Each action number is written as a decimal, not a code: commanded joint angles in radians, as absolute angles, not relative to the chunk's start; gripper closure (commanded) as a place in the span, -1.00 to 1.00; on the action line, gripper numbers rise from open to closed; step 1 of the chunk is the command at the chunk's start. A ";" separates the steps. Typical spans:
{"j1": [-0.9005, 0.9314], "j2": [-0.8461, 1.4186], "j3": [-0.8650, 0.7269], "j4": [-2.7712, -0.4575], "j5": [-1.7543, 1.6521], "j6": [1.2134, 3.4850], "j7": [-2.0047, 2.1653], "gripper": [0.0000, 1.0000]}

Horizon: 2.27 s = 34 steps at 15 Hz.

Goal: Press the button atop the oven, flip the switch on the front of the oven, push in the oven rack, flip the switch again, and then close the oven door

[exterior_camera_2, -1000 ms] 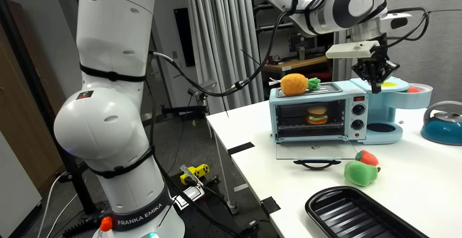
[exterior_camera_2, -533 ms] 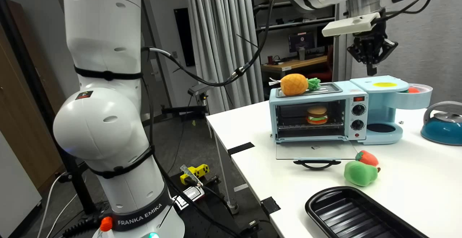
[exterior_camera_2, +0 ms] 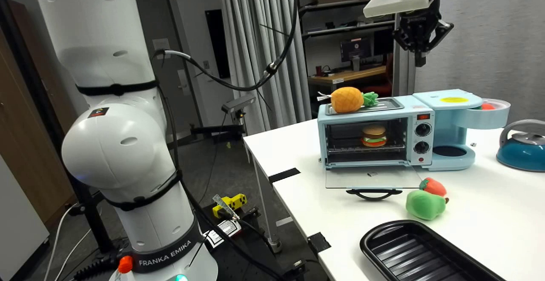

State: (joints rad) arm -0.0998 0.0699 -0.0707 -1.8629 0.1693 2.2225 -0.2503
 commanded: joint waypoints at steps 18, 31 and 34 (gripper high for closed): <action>-0.038 -0.313 -0.121 -2.267 0.264 2.225 -0.512 -1.00; -0.056 -0.272 -0.161 -2.429 0.176 2.246 -0.504 -1.00; -0.057 -0.240 -0.168 -2.457 0.154 2.261 -0.511 -1.00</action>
